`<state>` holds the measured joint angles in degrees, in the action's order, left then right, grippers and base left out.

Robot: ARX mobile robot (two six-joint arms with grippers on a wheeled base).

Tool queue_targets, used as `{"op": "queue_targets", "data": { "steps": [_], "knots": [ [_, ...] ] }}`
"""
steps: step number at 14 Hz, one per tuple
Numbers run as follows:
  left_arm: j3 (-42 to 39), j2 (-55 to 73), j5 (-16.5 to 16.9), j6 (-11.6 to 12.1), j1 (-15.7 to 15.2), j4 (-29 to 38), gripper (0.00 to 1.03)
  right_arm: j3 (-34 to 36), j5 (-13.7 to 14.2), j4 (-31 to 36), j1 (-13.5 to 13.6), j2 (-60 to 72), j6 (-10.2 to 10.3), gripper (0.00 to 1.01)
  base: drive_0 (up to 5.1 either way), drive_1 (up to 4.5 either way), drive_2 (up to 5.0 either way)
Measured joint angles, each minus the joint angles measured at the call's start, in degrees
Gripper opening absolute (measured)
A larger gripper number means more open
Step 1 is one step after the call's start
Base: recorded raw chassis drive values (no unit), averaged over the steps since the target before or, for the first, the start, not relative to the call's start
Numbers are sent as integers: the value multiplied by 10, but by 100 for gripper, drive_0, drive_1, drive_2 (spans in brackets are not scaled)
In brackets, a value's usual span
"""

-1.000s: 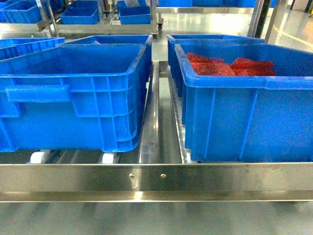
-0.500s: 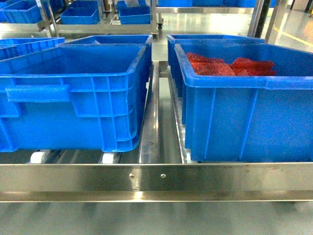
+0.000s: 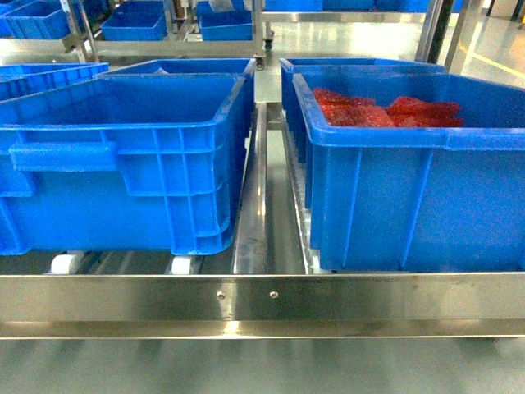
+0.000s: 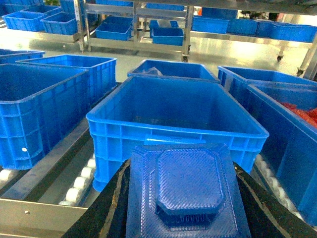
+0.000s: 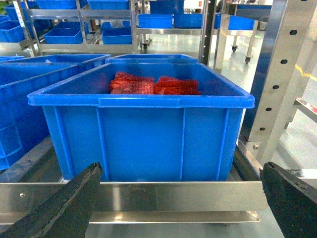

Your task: Pick blue part to blue bin on bottom shelf

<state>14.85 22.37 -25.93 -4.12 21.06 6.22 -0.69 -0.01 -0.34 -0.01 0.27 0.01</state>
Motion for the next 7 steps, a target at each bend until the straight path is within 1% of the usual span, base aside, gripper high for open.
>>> {"op": "queue_targets", "data": {
  "steps": [7],
  "knots": [
    [0,0,0,0,0,0,43,0,0,0,0,0,0,98,0,0,0]
  ]
}}
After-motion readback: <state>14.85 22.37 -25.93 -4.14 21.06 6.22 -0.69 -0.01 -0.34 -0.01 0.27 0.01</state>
